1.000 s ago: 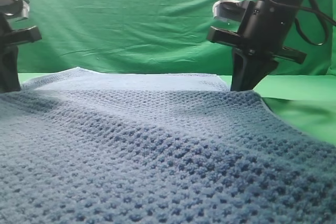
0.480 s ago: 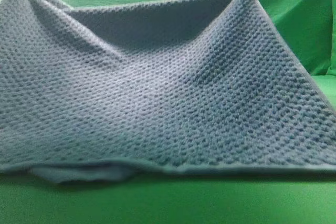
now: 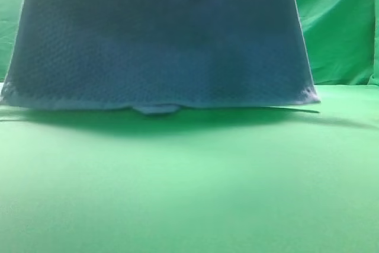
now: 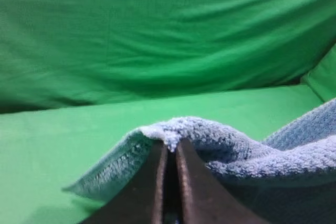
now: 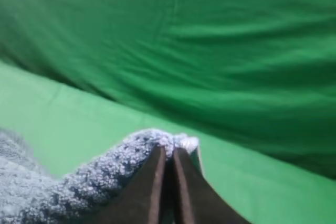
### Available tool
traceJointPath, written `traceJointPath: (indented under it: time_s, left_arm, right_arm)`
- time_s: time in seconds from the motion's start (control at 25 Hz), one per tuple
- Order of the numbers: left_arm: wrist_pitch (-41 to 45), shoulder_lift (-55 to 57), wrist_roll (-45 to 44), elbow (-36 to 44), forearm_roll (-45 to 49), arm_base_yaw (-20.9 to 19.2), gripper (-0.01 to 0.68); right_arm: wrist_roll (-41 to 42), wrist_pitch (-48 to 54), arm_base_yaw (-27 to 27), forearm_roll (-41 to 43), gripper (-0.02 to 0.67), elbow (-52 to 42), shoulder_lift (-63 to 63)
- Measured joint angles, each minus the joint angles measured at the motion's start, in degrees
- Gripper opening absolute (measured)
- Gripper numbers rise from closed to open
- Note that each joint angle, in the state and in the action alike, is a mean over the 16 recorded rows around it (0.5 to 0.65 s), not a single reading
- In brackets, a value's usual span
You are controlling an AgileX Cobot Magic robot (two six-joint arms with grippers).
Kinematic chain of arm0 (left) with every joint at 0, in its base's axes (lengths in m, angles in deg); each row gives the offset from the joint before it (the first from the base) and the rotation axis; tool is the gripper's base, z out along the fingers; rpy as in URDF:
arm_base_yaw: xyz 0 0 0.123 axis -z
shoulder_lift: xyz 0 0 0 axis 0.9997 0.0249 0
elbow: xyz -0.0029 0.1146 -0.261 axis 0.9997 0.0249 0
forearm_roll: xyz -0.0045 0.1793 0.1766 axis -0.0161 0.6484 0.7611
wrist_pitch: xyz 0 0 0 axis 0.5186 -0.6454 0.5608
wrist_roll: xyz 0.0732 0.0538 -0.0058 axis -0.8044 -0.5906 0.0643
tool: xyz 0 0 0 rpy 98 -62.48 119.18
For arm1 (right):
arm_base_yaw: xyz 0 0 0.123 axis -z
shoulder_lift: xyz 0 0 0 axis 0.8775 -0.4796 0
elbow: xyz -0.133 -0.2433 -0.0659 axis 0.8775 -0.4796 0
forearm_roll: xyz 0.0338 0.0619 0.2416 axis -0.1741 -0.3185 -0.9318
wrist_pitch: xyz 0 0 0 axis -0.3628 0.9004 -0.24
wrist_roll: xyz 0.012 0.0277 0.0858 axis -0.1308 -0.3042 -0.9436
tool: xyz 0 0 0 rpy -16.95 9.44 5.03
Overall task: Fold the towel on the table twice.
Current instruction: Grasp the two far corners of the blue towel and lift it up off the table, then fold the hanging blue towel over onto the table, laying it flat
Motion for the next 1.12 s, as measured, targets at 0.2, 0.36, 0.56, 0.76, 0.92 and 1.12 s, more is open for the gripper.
traceJointPath:
  time_s: [0.2, 0.36, 0.56, 0.76, 0.92, 1.12]
  left_arm:
    - [-5.8, 2.4, -9.0, -2.4, -8.6, 1.9, 0.000]
    - [-9.6, 4.6, -15.0, -4.2, -13.4, 3.5, 0.000]
    - [-12.4, 7.0, -17.8, -6.2, -13.9, 4.9, 0.000]
    - [-11.1, 7.9, -12.8, -7.6, -7.5, 5.0, 0.000]
    - [-7.4, 8.0, -3.5, -7.9, 2.4, 4.5, 0.000]
    - [-1.0, 7.8, 9.6, -7.9, 15.8, 3.9, 0.000]
  right_arm:
    - [1.3, -5.2, 0.1, -0.1, 0.000, 2.7, -1.7]
    - [2.6, -6.7, 0.6, -0.1, 0.000, 5.5, -4.0]
    - [4.3, -4.4, 1.4, -0.1, 0.000, 9.4, -6.7]
    - [5.1, 1.5, 2.3, 0.0, 0.000, 12.5, -8.6]
    - [5.4, 6.9, 2.9, 0.2, 0.000, 13.4, -8.9]
    - [5.3, 14.0, 3.2, 0.7, 0.000, 13.5, -8.0]
